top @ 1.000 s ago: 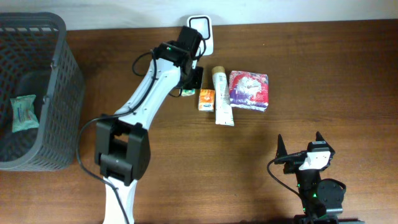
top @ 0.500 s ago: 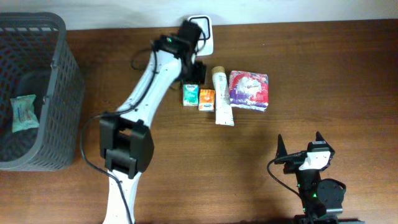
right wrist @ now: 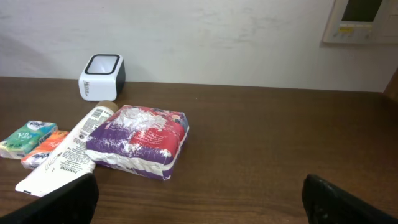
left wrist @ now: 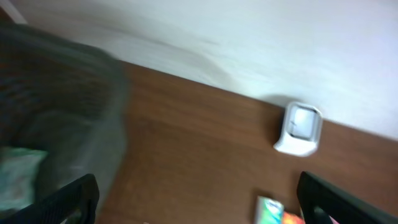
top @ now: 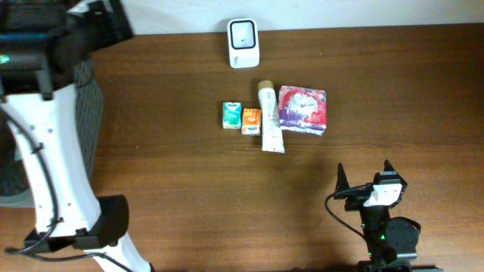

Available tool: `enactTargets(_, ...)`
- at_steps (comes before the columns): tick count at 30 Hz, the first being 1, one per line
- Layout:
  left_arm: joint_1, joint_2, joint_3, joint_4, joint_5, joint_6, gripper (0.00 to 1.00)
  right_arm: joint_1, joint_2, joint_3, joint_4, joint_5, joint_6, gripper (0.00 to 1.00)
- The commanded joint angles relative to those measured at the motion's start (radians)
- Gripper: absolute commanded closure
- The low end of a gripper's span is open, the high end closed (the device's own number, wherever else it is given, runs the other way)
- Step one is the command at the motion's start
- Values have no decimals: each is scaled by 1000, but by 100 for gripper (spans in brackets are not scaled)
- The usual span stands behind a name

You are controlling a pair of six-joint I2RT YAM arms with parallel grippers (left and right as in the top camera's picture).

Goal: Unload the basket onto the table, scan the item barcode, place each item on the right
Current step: 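Reach into the basket and grasp the light green pouch with the left gripper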

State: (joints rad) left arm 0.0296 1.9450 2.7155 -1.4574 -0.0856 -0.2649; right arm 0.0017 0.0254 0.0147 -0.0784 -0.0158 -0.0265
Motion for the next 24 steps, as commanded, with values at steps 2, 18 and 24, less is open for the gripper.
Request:
enactTargets(2, 128, -17, -35, -29, -18, 8, 1, 6, -4, -9, -2, 13, 0, 1)
enactTargets(18, 341, -15, -511, 269, -281, 122, 1, 6, -4, -9, -2, 13, 0, 1)
enactTargets(24, 448, -13, -753, 487, -382, 219, 9, 6, -4, -9, -2, 13, 0, 1)
